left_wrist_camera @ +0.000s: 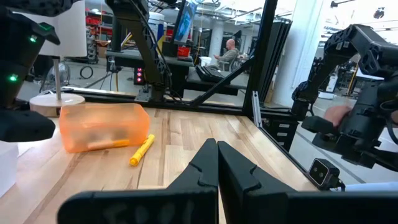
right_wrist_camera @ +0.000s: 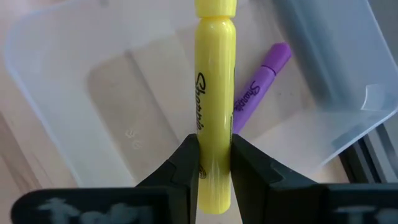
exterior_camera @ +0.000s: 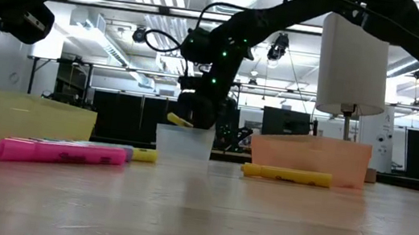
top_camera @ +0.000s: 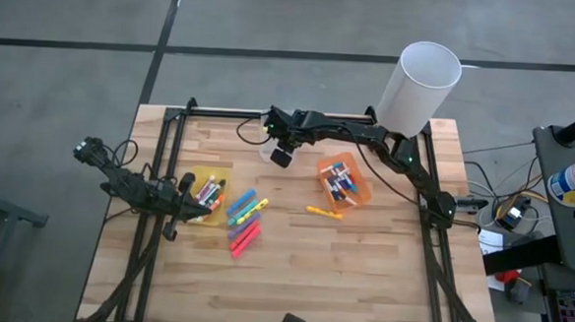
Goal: Pick & Place Markers
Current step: Put the right light yellow highlighter into the transparent bin, then put the yellow highlighter into the transparent bin
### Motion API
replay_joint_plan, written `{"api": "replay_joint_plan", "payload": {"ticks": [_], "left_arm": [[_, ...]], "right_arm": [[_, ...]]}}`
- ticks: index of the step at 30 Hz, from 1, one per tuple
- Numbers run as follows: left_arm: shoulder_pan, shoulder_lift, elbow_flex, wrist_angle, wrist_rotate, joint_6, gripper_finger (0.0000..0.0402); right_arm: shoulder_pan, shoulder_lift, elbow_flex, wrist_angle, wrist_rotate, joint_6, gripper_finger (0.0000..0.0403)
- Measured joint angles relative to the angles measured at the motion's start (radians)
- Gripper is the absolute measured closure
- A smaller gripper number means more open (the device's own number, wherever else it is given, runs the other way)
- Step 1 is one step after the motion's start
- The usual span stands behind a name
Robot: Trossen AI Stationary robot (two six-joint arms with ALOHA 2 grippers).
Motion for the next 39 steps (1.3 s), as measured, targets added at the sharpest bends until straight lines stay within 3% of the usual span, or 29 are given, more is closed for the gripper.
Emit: {"api": "replay_joint_plan", "payload": {"ticks": [20,30,39], "left_arm": [[0.000,0.000,0.000,0.000,0.000,0.000,0.0402],[0.000,0.000,0.000,0.000,0.000,0.000,0.0402],[0.000,0.000,0.000,0.000,0.000,0.000,0.0402]], "right_arm": [[0.015,-0.008,0.007,-0.008,0.011,-0.028,0.0243],[0.105,-0.103,0.031,-0.157,0.010,-0.059,0.0253],[0.276,-0.199,0.027,-0.211,0.002,0.002,0.0266]]}}
